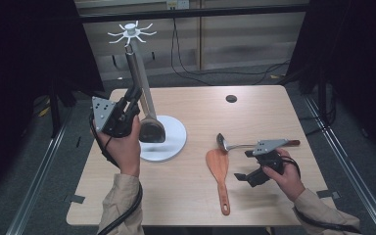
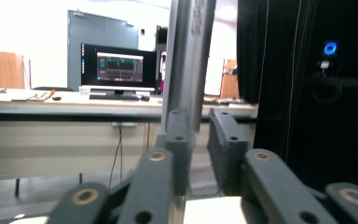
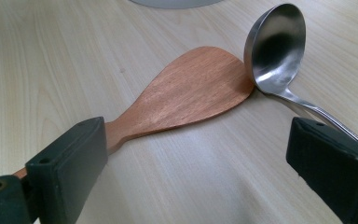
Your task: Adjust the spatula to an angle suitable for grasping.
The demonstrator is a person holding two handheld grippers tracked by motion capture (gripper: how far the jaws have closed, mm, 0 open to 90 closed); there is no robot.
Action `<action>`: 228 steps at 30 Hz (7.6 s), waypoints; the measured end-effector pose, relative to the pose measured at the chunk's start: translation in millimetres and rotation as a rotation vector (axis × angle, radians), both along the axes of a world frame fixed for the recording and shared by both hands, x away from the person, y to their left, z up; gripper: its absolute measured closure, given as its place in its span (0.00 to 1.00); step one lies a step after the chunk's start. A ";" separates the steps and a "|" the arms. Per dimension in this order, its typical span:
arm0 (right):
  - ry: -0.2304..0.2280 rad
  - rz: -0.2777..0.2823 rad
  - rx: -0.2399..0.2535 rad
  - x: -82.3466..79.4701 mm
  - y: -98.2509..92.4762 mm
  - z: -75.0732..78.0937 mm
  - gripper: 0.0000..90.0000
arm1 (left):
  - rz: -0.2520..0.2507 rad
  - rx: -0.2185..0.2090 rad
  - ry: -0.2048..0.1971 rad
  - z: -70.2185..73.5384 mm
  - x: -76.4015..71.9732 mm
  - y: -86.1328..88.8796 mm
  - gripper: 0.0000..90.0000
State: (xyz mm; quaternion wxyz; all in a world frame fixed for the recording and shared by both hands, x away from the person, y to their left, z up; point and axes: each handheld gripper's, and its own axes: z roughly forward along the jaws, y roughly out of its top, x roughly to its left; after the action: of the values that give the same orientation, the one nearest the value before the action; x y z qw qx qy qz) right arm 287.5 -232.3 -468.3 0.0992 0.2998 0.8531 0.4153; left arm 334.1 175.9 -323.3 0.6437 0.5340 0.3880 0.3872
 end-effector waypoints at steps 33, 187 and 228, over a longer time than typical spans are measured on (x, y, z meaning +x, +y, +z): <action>-0.008 0.000 0.012 -0.3 -1.0 0.7 0.05 | -0.044 -0.037 -0.149 61.9 10.1 -21.1 1.00; -0.135 -0.261 -0.050 23.3 -29.1 -9.0 0.43 | -0.233 0.231 0.317 -109.7 -44.5 -40.3 0.27; -0.068 -0.467 -0.174 94.8 -44.9 -41.1 0.99 | -0.234 0.243 0.358 -120.6 -40.3 -35.5 0.26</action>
State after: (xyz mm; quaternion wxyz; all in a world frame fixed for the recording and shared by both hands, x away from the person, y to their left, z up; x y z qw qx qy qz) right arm 382.2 -277.3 -509.4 0.2465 0.4651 0.7893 0.3161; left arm 293.8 140.3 -443.9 0.5362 0.7090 0.3817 0.2532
